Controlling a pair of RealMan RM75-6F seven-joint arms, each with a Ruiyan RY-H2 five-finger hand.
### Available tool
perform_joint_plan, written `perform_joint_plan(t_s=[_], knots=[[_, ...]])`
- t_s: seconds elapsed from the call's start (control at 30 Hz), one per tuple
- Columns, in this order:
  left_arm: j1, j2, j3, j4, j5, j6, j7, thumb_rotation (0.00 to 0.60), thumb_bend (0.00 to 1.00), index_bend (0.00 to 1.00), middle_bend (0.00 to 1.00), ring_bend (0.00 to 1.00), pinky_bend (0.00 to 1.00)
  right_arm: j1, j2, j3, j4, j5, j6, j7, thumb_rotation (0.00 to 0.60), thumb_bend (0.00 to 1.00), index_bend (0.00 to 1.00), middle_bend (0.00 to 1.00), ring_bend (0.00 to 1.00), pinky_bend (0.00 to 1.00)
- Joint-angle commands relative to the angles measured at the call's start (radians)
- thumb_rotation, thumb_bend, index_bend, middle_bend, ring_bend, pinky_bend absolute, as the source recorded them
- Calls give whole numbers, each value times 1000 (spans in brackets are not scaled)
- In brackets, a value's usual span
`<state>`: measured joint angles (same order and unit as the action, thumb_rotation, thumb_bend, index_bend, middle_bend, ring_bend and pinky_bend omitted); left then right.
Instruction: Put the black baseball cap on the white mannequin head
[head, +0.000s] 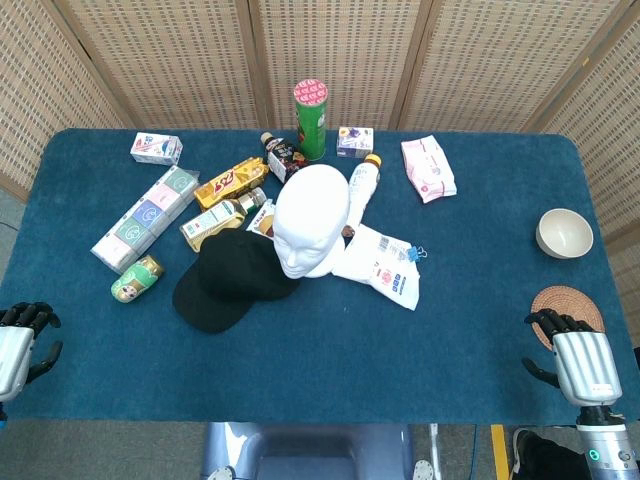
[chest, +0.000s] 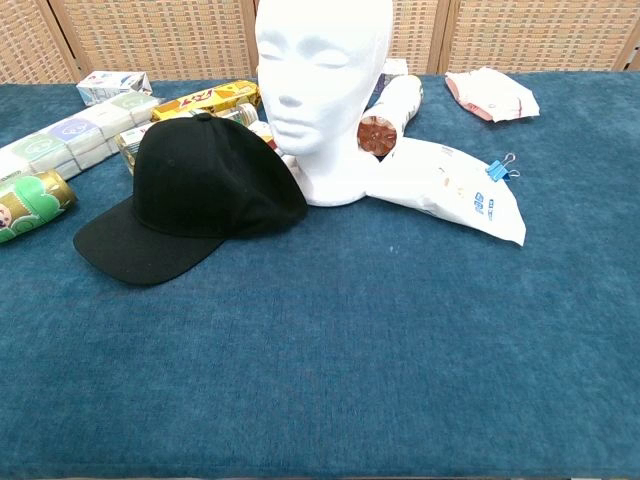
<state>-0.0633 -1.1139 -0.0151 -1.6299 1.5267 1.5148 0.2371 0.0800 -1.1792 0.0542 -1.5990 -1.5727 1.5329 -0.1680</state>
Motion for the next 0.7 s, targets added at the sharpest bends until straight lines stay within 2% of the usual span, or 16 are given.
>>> perform_joint_plan(t_s=[0.03,0.43,0.7], knots=[[2,1,1,-1,-1,0,-2,600,323,444,347,268,339,0,0,1,0,1,0,1,600,81,379,386,455,524],[6,14,2,-6,11,13,-17,600,323,444,347,268,339,-7,0,-6,5,-11,10,13,600,81,380,386,455,525],[-22,20,-6,-7,21,-20,-24,600,323,445,347,268,339,-13,3,-7,4,-11,17,16,600,82,380,386,455,525]])
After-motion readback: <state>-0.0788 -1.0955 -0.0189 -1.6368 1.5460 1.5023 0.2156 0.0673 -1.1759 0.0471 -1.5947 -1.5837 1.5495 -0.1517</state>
